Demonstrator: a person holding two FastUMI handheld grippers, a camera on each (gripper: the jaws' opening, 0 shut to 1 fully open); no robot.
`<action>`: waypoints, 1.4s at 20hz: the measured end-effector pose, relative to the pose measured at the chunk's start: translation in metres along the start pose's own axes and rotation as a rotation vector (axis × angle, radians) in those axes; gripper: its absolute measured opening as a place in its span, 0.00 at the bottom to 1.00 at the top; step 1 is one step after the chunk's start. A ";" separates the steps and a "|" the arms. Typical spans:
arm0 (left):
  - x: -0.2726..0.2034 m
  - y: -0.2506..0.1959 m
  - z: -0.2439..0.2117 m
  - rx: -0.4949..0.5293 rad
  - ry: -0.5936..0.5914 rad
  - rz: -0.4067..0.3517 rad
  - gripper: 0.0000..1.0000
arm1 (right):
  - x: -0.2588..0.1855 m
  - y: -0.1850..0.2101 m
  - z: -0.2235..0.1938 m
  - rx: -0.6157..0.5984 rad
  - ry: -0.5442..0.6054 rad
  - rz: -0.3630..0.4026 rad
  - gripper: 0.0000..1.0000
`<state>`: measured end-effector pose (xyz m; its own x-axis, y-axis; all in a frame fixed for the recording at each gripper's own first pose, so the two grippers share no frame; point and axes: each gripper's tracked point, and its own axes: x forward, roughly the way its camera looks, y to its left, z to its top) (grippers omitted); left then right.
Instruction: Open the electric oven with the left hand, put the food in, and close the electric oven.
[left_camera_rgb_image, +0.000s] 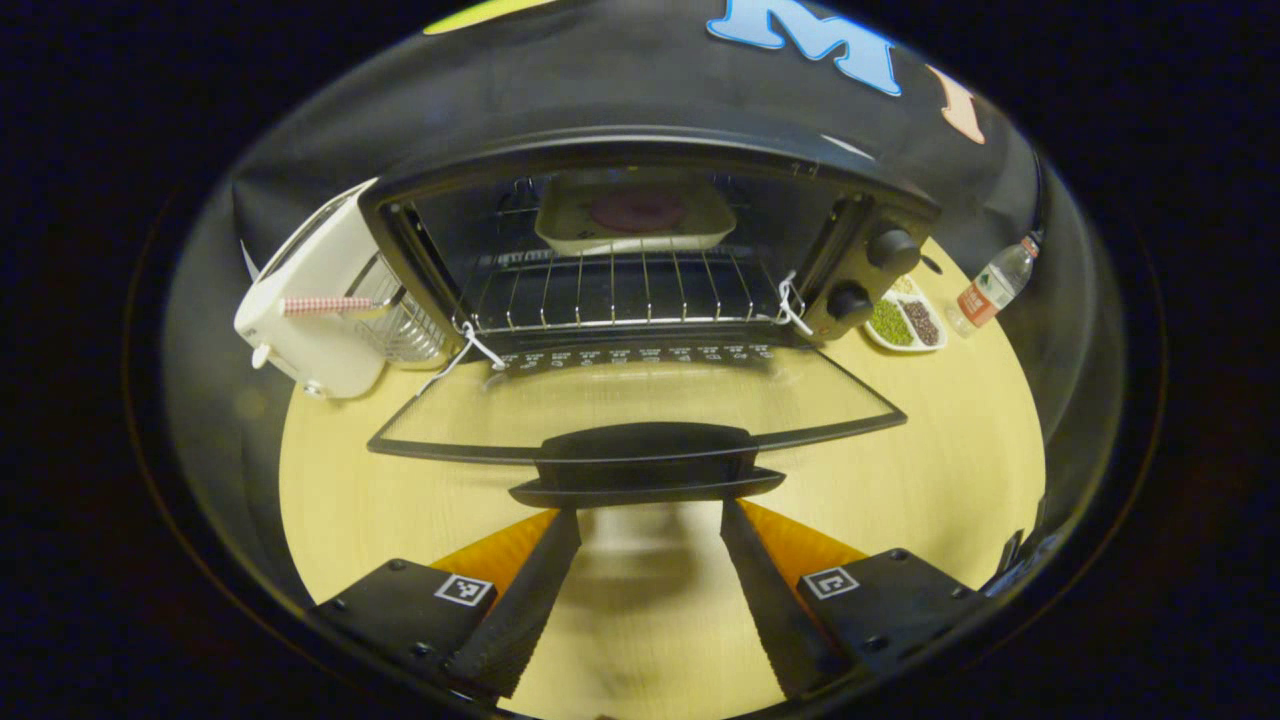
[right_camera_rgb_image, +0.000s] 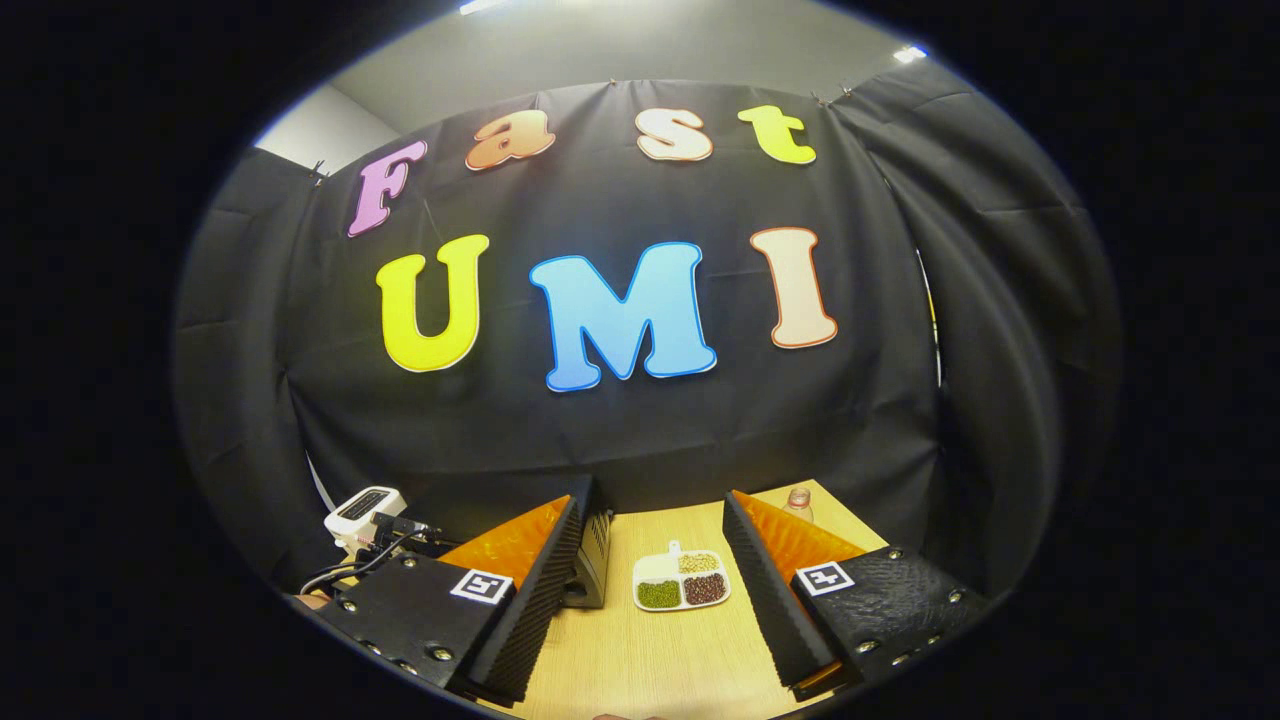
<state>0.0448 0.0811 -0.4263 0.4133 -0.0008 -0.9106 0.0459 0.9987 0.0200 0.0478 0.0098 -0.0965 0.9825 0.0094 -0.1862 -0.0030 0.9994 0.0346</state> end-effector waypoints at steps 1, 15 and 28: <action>-0.001 0.000 0.002 -0.008 -0.007 0.001 0.96 | 0.000 0.001 0.000 -0.011 0.001 0.006 0.88; -0.041 0.006 0.066 -0.116 -0.262 0.057 1.00 | -0.004 -0.020 0.001 -0.019 0.000 0.023 0.88; -0.335 -0.057 0.156 -0.146 -0.984 0.044 0.96 | 0.000 -0.014 0.093 -0.039 -0.183 0.119 0.88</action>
<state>0.0454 0.0162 -0.0580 0.9851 0.0611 -0.1611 -0.0725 0.9952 -0.0660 0.0649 -0.0073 -0.0055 0.9922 0.1244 -0.0017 -0.1244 0.9922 0.0071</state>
